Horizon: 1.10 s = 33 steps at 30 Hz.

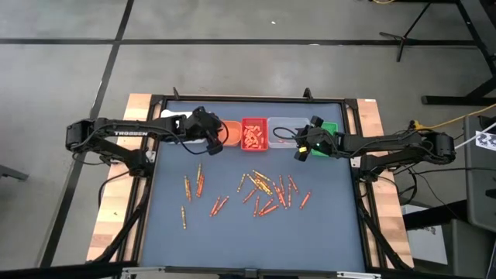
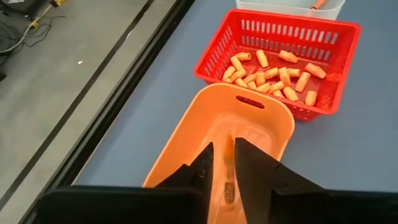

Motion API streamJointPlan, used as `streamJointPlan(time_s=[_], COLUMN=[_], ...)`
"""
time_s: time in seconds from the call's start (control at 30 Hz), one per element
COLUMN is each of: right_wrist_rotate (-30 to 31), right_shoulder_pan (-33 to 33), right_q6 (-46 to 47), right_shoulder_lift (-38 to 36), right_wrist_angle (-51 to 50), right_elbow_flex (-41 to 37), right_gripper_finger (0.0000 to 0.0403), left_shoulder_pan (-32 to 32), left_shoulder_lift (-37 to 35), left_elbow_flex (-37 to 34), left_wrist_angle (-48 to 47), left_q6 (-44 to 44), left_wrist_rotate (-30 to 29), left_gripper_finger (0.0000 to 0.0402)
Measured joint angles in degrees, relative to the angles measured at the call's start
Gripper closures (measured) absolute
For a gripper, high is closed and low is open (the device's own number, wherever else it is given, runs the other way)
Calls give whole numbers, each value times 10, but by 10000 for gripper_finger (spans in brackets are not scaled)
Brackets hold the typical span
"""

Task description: Sort crayons

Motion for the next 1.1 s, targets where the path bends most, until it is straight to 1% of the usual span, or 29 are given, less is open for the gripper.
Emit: streamJointPlan(time_s=[0.27, 0.5, 0.57, 0.67, 0.77, 0.93, 1.1], right_wrist_rotate=[0, 0, 0, 0, 0, 0, 0], right_shoulder_pan=[0, 0, 0, 0, 0, 0, 0], right_q6=[0, 0, 0, 0, 0, 0, 0], right_shoulder_lift=[0, 0, 0, 0, 0, 0, 0], right_wrist_angle=[0, 0, 0, 0, 0, 0, 0], right_elbow_flex=[0, 0, 0, 0, 0, 0, 0], right_gripper_finger=[260, 260, 260, 260, 260, 260, 260], left_shoulder_pan=[0, 0, 0, -1, -5, -22, -44], left_shoulder_lift=[0, 0, 0, 0, 0, 0, 0], left_elbow_flex=[0, 0, 0, 0, 0, 0, 0], left_wrist_angle=[0, 0, 0, 0, -1, -5, -54], left_q6=[-1, -3, -15, -65, -116, -166, -244], left_wrist_rotate=[0, 0, 1, 8, 34, 104, 167], left_gripper_finger=[300, 280, 278, 278, 278, 278, 278])
